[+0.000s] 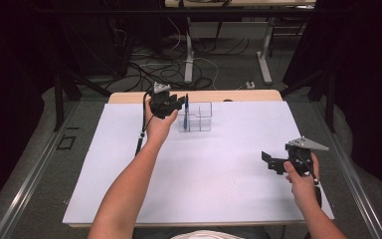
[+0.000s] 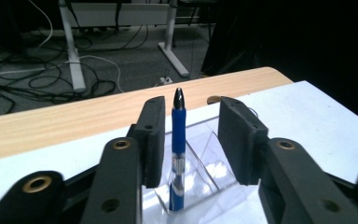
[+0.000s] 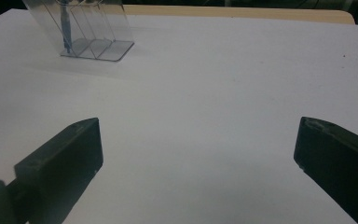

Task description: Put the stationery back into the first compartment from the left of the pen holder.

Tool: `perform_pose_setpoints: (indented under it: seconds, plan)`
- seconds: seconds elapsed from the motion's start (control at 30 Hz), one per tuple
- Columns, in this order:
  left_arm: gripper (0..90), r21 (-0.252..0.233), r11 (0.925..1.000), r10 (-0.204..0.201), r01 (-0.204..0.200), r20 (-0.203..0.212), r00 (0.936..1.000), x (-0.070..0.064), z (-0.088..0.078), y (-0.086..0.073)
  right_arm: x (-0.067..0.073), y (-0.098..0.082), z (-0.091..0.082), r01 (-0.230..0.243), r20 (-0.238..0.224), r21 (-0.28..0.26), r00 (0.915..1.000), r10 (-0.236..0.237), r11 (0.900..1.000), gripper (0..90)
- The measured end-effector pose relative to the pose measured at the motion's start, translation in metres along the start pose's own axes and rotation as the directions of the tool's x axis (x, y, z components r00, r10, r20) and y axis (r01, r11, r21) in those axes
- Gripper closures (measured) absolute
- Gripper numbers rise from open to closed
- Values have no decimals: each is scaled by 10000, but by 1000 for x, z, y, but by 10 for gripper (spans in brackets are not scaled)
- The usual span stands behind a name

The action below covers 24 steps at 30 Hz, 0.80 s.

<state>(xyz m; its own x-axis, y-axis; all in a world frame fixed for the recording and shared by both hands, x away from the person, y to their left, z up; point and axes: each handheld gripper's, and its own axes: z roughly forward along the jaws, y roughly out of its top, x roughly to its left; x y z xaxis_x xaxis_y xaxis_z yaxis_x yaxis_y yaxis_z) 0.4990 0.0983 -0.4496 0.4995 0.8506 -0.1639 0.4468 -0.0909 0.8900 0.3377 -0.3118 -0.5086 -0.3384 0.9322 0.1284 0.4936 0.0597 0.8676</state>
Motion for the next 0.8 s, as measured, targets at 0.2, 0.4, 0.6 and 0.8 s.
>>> perform_pose_setpoints:
  seconds: [0.2, 0.4, 0.6, 0.8]
  plan:
    - [496, -150, 9998, -120, 126, 379, 9992, 1, -19, -1, 0, 0, 0, -31, -1, 46, 10000, 31, 10000, 8]
    - [353, -341, 9994, 122, -97, 715, 9974, 0, -40, -6, -1, -1, 0, -30, 36, 72, 10000, 30, 10000, 8]
    - [258, -223, 9989, 432, -415, 803, 9958, 3, -65, -18, -1, -1, 0, -30, 54, 81, 10000, 30, 10000, 8]
    - [223, -367, 9990, 277, -245, 876, 9958, 11, -96, -34, -1, -1, 0, -48, 55, 57, 10000, 47, 10000, 8]
